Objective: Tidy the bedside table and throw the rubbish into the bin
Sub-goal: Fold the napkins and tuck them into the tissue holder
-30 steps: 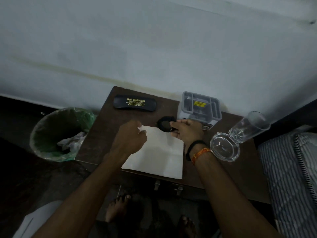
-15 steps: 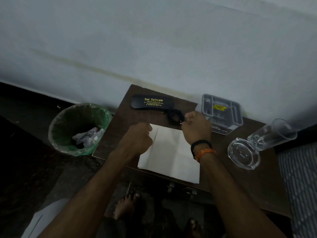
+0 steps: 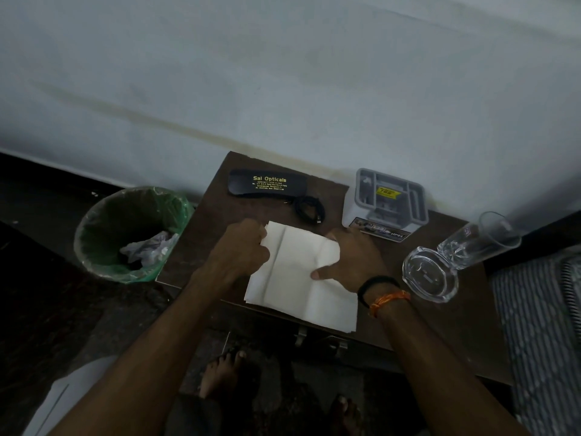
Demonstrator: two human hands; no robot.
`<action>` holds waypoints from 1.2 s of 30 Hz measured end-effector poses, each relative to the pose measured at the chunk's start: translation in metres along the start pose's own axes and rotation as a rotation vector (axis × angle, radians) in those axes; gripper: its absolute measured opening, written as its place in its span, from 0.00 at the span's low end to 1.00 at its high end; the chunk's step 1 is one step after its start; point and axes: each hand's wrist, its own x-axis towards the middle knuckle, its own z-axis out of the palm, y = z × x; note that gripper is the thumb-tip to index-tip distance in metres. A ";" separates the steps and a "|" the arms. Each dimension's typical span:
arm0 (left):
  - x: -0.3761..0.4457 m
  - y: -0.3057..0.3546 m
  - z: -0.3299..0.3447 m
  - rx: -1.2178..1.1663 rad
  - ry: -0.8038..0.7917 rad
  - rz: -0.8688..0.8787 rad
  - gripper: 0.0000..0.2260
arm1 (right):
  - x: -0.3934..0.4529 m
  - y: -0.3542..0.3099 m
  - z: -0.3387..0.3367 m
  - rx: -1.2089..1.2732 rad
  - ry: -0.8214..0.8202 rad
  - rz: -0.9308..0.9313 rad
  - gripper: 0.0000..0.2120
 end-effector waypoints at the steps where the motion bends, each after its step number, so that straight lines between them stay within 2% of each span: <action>1: 0.000 0.000 0.001 0.007 -0.006 0.003 0.08 | -0.001 0.000 0.000 0.008 0.013 -0.002 0.34; 2: 0.000 0.001 0.001 0.016 -0.009 0.005 0.04 | -0.002 0.000 0.000 0.009 0.030 -0.007 0.33; 3: 0.001 0.001 0.001 0.023 0.000 0.010 0.03 | -0.003 0.000 0.000 0.002 0.051 -0.016 0.33; 7: 0.003 -0.001 0.003 0.015 0.003 0.012 0.09 | -0.008 0.001 0.000 -0.031 0.143 -0.069 0.33; 11: 0.004 0.000 0.006 0.005 0.016 0.025 0.11 | -0.011 0.006 0.001 0.021 0.160 -0.069 0.27; 13: 0.004 0.002 0.007 -0.004 0.009 0.026 0.10 | -0.010 0.009 0.002 0.083 0.146 -0.049 0.26; 16: 0.005 0.001 0.007 0.007 0.001 0.039 0.02 | -0.009 0.011 0.003 0.163 0.128 -0.021 0.26; 17: 0.005 0.001 0.007 0.008 0.000 0.037 0.06 | -0.009 0.011 0.001 0.215 0.119 -0.003 0.27; 19: 0.006 0.000 0.007 -0.009 0.001 0.030 0.06 | -0.008 0.014 -0.007 0.328 0.080 0.040 0.27; 23: 0.006 0.000 0.006 -0.021 0.012 0.032 0.09 | -0.009 0.028 -0.025 0.446 -0.087 0.119 0.14; 28: 0.007 0.004 0.010 -0.019 0.005 0.037 0.05 | -0.013 0.039 -0.027 0.377 -0.103 0.090 0.10; 30: 0.006 0.006 0.011 -0.009 0.007 0.036 0.07 | -0.014 0.036 -0.024 0.334 -0.103 0.022 0.12; 32: 0.005 0.007 0.012 -0.020 -0.006 0.033 0.11 | -0.012 0.033 -0.017 0.266 -0.052 -0.059 0.21; 33: 0.005 0.007 0.013 -0.027 -0.008 0.023 0.08 | -0.012 0.031 -0.014 0.250 -0.034 -0.078 0.25; 34: 0.005 0.007 0.012 -0.030 -0.007 0.019 0.03 | -0.011 0.029 -0.012 0.237 -0.027 -0.091 0.26; 36: 0.007 0.004 0.013 -0.042 0.002 0.021 0.07 | -0.008 0.027 -0.008 0.188 -0.034 -0.121 0.23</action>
